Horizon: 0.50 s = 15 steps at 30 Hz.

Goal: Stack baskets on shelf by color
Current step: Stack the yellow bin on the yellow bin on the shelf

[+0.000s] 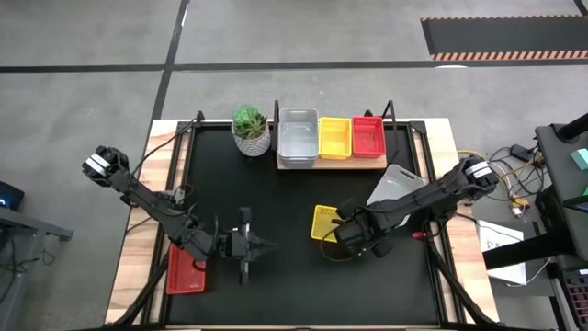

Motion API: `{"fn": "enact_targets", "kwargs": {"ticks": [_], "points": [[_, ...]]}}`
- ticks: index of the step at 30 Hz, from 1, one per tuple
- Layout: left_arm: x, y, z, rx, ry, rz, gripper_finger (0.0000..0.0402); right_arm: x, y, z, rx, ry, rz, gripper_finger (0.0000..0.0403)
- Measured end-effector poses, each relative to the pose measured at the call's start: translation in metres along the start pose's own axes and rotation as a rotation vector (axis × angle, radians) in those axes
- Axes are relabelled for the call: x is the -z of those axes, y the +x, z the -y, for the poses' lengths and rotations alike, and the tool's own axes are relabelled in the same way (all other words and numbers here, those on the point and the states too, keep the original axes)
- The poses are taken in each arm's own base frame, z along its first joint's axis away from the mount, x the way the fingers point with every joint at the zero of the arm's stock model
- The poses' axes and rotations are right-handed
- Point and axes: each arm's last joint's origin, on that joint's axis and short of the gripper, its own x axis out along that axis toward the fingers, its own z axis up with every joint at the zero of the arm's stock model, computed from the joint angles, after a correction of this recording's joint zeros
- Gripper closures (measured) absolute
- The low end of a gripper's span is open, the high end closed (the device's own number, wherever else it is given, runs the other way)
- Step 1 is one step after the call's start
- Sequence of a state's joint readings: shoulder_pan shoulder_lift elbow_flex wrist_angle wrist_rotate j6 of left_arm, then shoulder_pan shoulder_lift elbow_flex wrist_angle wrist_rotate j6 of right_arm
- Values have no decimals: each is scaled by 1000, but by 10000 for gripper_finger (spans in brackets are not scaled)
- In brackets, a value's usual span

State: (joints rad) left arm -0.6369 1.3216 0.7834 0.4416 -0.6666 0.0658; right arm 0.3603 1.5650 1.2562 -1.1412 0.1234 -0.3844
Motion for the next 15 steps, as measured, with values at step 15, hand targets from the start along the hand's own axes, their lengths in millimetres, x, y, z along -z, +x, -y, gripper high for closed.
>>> {"fn": "enact_targets", "kwargs": {"ticks": [15], "points": [[-11,-1,-2,-5,-22,54,402,9,40,-9,-2,-9,-4,294]]}}
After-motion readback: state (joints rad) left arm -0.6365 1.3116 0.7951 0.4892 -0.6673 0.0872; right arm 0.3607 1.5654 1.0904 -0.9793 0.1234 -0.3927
